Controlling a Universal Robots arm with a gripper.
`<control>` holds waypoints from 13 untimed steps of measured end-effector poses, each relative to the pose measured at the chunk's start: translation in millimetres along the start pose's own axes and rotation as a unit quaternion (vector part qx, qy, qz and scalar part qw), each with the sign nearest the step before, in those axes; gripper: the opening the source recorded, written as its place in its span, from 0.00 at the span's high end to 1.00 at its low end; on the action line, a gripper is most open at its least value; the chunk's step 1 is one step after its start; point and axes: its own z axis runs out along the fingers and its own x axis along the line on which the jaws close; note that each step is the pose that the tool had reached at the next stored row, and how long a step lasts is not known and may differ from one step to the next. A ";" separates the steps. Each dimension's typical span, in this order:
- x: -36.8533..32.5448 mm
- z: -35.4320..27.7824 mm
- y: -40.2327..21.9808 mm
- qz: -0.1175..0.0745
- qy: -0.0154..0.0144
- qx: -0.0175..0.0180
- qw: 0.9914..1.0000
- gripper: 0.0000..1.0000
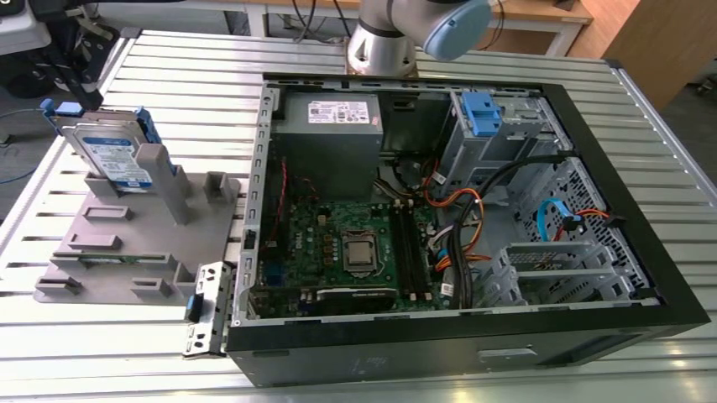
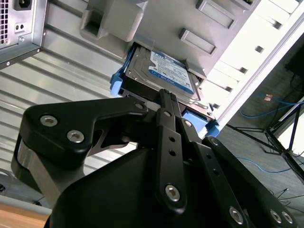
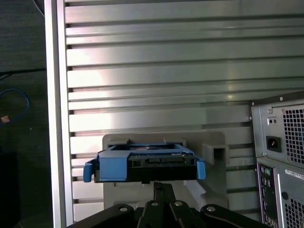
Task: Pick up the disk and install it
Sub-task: 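Reach for the disk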
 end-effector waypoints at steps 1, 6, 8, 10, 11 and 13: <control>0.1 0.0 0.1 0.000 0.000 0.000 1.000 0.89; 0.2 0.4 0.4 0.000 0.000 0.000 1.000 0.89; 0.5 0.9 1.2 0.000 0.000 0.000 1.000 0.89; 0.7 1.9 2.0 0.000 0.000 0.000 1.000 0.89; 0.8 2.4 2.4 0.000 0.000 0.000 1.000 0.89; 1.1 3.6 3.3 0.000 0.000 0.000 1.000 0.89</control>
